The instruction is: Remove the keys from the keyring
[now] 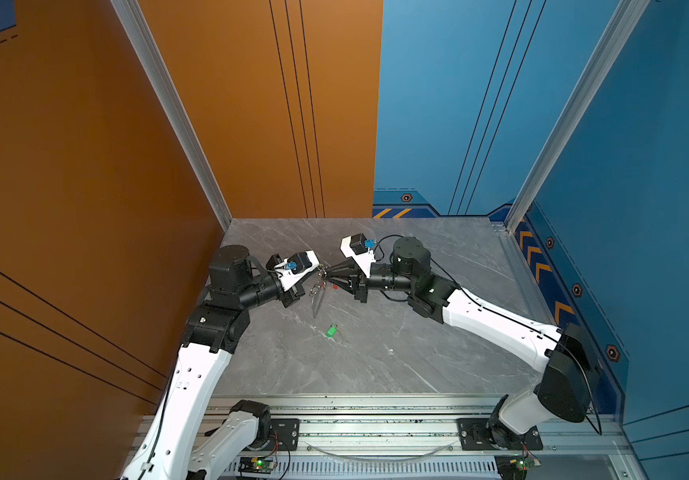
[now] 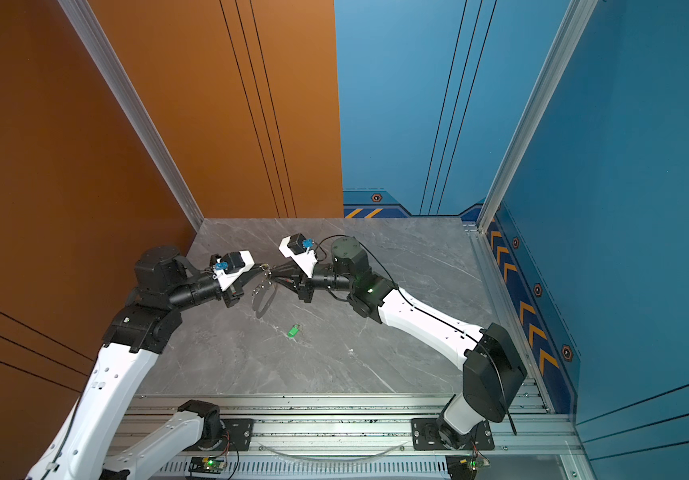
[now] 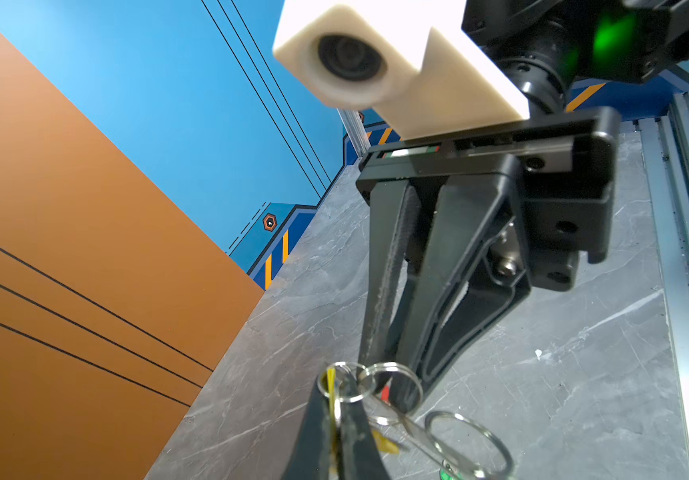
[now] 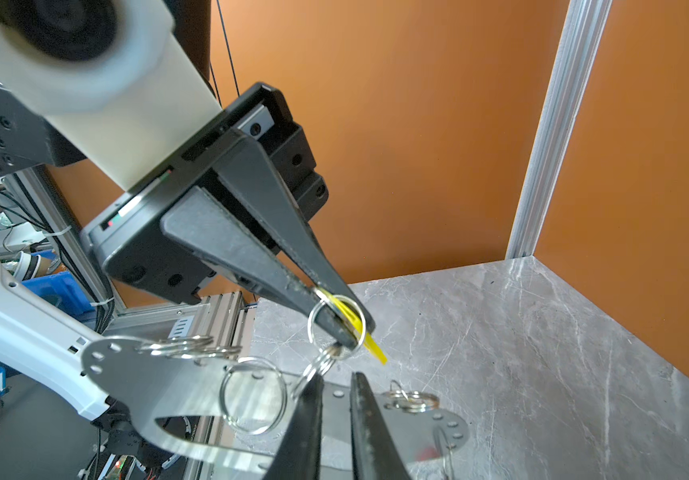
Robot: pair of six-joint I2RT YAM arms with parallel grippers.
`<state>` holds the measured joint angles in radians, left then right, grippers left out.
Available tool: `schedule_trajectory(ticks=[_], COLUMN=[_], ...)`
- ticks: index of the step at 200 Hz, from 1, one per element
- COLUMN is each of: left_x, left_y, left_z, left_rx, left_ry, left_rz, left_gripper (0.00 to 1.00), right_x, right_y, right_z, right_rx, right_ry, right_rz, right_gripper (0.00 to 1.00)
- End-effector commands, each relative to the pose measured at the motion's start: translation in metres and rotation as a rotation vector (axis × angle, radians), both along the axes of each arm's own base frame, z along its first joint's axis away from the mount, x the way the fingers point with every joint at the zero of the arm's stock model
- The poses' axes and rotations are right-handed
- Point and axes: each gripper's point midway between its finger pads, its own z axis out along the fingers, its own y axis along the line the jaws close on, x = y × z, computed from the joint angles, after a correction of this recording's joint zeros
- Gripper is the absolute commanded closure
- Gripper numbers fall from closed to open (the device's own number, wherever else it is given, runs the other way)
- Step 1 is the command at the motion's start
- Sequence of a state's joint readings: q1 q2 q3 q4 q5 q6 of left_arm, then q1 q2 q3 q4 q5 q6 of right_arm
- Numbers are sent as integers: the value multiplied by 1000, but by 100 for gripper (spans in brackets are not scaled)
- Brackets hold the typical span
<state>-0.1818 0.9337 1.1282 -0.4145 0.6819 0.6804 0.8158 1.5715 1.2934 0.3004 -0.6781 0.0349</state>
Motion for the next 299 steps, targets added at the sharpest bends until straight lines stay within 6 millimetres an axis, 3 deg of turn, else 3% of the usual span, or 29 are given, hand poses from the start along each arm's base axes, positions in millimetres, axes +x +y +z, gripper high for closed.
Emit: schedule_trajectory(ticks=[1, 89, 170, 299], left_x=[0, -2, -8, -11], left_y=[1, 6, 6, 2], left_z=[8, 11, 10, 7], left_rx=[6, 32, 38, 47], left_ry=[-32, -56, -60, -53], left_rz=[4, 30, 22, 1], left_gripper=[100, 100, 100, 100], right_x=[-4, -6, -16, -4], right_y=[1, -12, -6, 0], right_z=[14, 8, 0, 8], right_rx=[28, -21, -70, -60], right_ry=[-15, -33, -72, -87], right_rz=[7, -61, -61, -94], right_gripper=[84, 81, 74, 88])
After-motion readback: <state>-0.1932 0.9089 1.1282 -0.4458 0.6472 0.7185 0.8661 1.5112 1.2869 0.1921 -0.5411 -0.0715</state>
